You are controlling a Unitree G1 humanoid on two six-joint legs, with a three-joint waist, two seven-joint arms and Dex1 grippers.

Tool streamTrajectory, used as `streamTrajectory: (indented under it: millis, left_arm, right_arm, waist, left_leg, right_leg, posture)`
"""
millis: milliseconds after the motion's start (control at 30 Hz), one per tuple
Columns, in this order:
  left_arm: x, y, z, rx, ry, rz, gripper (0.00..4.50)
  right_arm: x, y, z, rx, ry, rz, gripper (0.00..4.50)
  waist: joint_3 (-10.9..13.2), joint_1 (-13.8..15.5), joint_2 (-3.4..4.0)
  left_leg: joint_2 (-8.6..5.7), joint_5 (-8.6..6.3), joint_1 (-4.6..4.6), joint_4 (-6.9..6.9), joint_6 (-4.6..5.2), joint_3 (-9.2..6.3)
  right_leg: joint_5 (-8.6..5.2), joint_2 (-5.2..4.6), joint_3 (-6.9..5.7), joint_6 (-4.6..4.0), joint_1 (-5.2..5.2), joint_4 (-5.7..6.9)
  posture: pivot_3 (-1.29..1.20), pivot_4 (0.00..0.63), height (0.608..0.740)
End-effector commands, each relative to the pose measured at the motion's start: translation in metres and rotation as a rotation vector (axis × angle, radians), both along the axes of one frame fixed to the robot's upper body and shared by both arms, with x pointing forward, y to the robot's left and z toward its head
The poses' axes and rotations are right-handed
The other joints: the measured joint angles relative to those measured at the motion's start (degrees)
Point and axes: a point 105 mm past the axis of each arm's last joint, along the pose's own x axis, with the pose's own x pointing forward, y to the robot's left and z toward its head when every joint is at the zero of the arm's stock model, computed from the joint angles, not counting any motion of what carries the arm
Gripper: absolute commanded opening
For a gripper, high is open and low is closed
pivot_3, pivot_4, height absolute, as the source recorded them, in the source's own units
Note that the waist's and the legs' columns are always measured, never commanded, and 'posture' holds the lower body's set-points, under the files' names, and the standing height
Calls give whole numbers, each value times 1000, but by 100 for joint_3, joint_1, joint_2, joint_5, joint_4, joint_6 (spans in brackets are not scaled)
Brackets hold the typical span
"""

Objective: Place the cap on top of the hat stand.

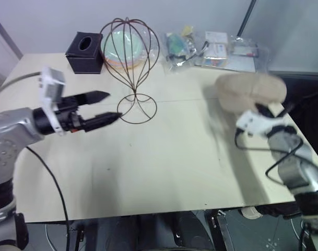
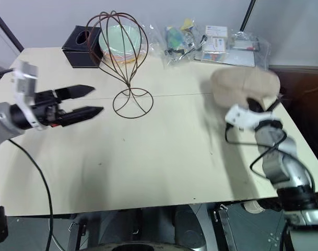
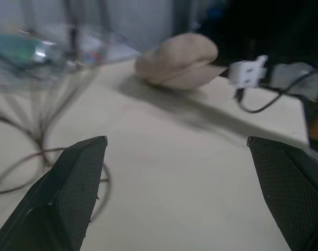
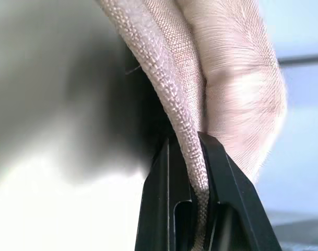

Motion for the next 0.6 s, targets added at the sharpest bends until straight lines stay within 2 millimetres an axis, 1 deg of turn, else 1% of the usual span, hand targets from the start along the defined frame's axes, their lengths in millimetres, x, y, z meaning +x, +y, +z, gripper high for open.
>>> streamTrajectory:
  millis: [33,67,100,200,233,267,300,367,433,500,600]
  left_arm:
    - [-11,33,27,-76,-96,155,4500]
    - [-12,39,28,-83,-101,181,4500]
    - [-12,46,29,-86,-111,221,4500]
    - [-16,60,34,-101,-138,294,4500]
    - [-16,62,36,-107,-143,302,4500]
    - [-17,63,37,-106,-148,310,4500]
    - [-18,64,38,-101,-153,317,4500]
    - [-21,67,38,-91,-160,336,4500]
    - [-23,68,38,-84,-162,347,4500]
    - [-28,70,37,-70,-163,359,4500]
    - [-34,73,36,-59,-159,376,4500]
  right_arm:
    - [-5,56,93,-7,-259,223,44]
    - [-4,64,102,-4,-276,251,44]
    - [-1,80,116,3,-305,307,44]
    - [0,138,153,24,-387,509,44]
    - [-1,150,158,33,-400,553,44]
    - [-2,168,159,41,-396,621,44]
    - [-4,184,158,45,-389,679,44]
    - [-6,209,145,40,-348,772,44]
    - [-8,219,132,29,-325,813,44]
    - [-14,218,112,20,-311,834,44]
    - [-28,214,79,-66,-295,866,44]
  waist:
    - [6,-49,7]
    - [6,-52,6]
    - [3,-42,1]
    - [4,-64,-3]
    - [4,-58,-7]
    - [3,-58,-8]
    - [3,-58,-10]
    - [-1,-41,-16]
    - [-1,-14,-17]
    - [-4,42,-22]
    - [-5,111,-23]
  left_leg:
    - [4,0,1,-2,0,1]
    - [4,0,-3,-10,-1,-1]
    - [6,0,-2,-11,-1,-5]
    - [5,0,-2,-14,-2,-7]
    - [6,0,-4,-13,-2,-6]
    - [6,0,-5,-11,-2,-7]
    - [5,0,-6,-10,-2,-7]
    - [8,0,-11,-10,-2,-9]
    - [7,0,-17,-9,-2,-9]
    - [5,0,-25,-7,-2,-10]
    - [2,0,-42,-1,-2,-15]
  right_leg:
    - [0,4,1,-1,-7,3]
    - [0,4,1,-1,-11,5]
    - [-1,6,-1,-2,-11,8]
    - [-2,3,-4,-5,-11,10]
    - [-1,1,-4,-5,-12,10]
    - [-1,0,-4,-5,-11,10]
    - [-1,-3,-5,-5,-12,10]
    - [-1,-9,-5,-5,-12,8]
    - [0,-16,-6,-4,-15,4]
    - [0,-19,-7,-4,-18,1]
    - [0,-24,-11,-4,-27,-4]
  posture:
    - [0,150,740]
    - [0,150,740]
    - [0,150,740]
    - [0,150,740]
    - [0,150,740]
    - [0,150,740]
    - [0,150,740]
    - [0,150,740]
    - [0,150,740]
    - [0,150,740]
    - [0,150,740]
